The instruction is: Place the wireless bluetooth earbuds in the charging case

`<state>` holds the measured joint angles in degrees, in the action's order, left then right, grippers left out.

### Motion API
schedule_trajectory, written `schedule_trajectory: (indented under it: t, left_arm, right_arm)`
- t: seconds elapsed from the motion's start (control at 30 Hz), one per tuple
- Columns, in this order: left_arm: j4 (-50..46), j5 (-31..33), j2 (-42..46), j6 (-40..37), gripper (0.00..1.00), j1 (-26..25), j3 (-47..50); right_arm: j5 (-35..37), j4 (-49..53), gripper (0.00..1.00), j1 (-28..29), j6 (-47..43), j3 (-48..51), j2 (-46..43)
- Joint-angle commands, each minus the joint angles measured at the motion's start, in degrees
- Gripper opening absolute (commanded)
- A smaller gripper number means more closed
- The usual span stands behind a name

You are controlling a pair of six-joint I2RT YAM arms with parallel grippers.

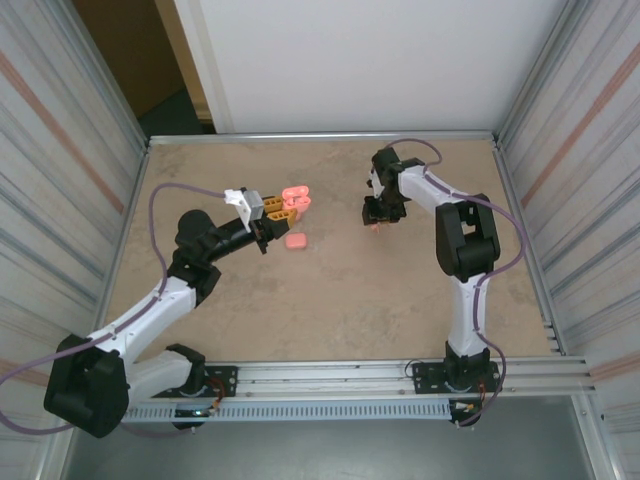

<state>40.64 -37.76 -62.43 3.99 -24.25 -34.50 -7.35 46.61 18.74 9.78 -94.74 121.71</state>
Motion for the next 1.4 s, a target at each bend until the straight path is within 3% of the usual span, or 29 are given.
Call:
schedule_trajectory:
  t: [0.0,1.0,1.37]
  left_arm:
    - [0.93,0.57,1.70,-1.35,0.00,-0.33,-2.06]
    - [-0.20,0.84,2.84,-1.66,0.00,-0.36,-1.40]
    - [-0.56,1.17,3.56,-1.72,0.00,-0.33,-0.94]
  right_arm:
    - [0.41,1.86,0.39,0.42,-1.16,-1.77,1.22]
    - [1.02,1.44,0.35,0.71,-1.66,-2.11,4.19]
    - [1.28,1.40,0.28,0.70,-1.87,-1.77,4.34]
